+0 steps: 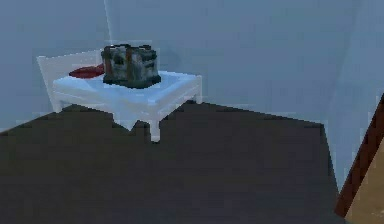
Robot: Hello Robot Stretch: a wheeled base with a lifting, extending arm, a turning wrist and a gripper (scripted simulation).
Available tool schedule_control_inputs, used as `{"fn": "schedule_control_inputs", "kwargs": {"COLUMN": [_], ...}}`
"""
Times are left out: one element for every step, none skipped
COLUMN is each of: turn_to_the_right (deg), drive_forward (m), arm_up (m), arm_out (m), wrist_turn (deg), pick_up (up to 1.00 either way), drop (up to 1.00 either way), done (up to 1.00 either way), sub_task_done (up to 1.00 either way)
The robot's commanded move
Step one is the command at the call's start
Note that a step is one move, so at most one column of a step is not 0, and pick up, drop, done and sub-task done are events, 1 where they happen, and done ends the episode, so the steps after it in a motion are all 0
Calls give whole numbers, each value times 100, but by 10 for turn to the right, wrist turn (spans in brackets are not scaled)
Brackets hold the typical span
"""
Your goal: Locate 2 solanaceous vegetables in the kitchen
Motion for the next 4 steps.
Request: {"fn": "schedule_control_inputs", "kwargs": {"turn_to_the_right": [-450,-210,0,-450], "drive_forward": [0,0,10,0], "arm_up": [0,0,0,0], "arm_out": [0,0,0,0], "wrist_turn": [0,0,0,0], "pick_up": [0,0,0,0], "drop": [0,0,0,0], "done": [0,0,0,0], "sub_task_done": [0,0,0,0]}}
